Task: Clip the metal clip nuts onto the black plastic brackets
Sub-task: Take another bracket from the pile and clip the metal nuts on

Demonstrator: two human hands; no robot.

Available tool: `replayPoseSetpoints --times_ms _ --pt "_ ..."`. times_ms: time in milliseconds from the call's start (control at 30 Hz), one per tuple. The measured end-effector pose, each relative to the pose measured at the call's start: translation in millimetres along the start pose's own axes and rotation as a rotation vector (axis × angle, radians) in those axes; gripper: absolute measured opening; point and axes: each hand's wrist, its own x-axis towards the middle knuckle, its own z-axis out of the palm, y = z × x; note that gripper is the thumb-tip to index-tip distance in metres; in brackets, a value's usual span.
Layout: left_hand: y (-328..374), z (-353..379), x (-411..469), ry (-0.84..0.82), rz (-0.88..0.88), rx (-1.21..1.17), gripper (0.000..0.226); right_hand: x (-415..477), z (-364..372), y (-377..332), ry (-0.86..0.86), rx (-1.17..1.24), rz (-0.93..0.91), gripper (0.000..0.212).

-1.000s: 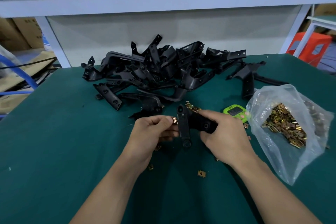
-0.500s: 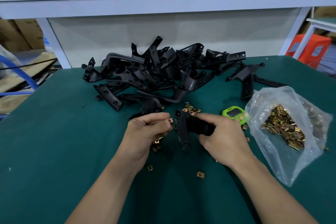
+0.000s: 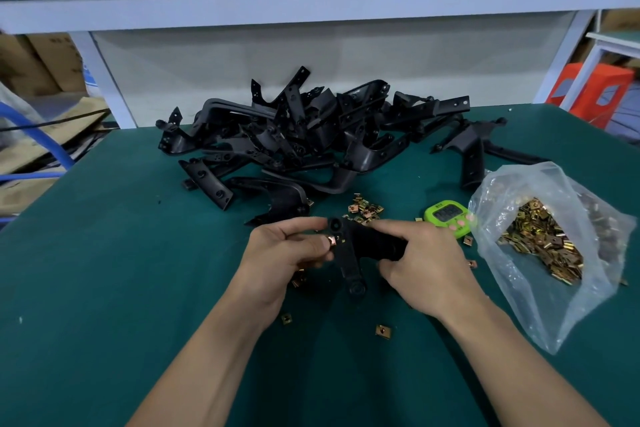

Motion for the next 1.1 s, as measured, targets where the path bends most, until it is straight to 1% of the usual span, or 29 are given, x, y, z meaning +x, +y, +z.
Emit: replayPoseSetpoints --times_ms 133,233,333,400,533,567,633,700,733,767,833,900,1000,1067,1100 --pt "-2 2 -1 0.005 -0.019 0.063 0.031 -2 2 -1 0.002 -0.029 0.033 0.062" --pt "0 8 -5 0.035 -0.005 0.064 0.035 -4 4 -7 0.000 -0.108 0.004 0.053" --pt "1 15 -8 0.083 0.011 0.085 0.038 -7 6 -8 0.034 -0.180 -0.041 0.043" --pt "1 18 -8 0.103 0.011 0.039 0.036 -9 8 -9 0.034 -0.129 -0.035 0.040" --pt "1 29 -7 0.195 -0.003 -0.126 0.017 -8 10 -9 0.044 -0.082 -0.010 0.036" --pt "-1 31 -7 0.221 0.012 -0.100 0.017 -8 10 -9 0.050 -0.082 0.000 0.036" --pt "-7 31 -7 0.265 0.089 0.148 0.014 -6 10 -8 0.061 -0.071 0.014 0.036" --pt "-10 31 -12 0.250 0.177 0.385 0.009 -7 11 -8 0.075 -0.072 0.000 0.033" --pt "-12 33 -15 0.234 0.228 0.457 0.009 -8 12 -8 0.087 -0.078 -0.014 0.032" --pt "-14 34 -17 0.233 0.290 0.525 0.013 -8 13 -8 0.102 -0.080 -0.025 0.032" --pt "-17 35 -17 0.273 0.421 0.706 0.030 -7 14 -7 0.119 -0.068 -0.033 0.034" --pt "-16 32 -14 0.316 0.491 0.888 0.041 -7 15 -6 0.118 -0.064 -0.032 0.034" --pt "-12 28 -16 0.302 0.531 1.054 0.041 -6 17 -7 0.117 -0.067 -0.026 0.034" --pt "-8 31 -22 0.378 0.653 1.219 0.037 -5 16 -7 0.114 -0.074 -0.001 0.037" --pt "-4 34 -27 0.433 0.703 1.247 0.031 -4 14 -7 0.119 -0.077 0.018 0.038"
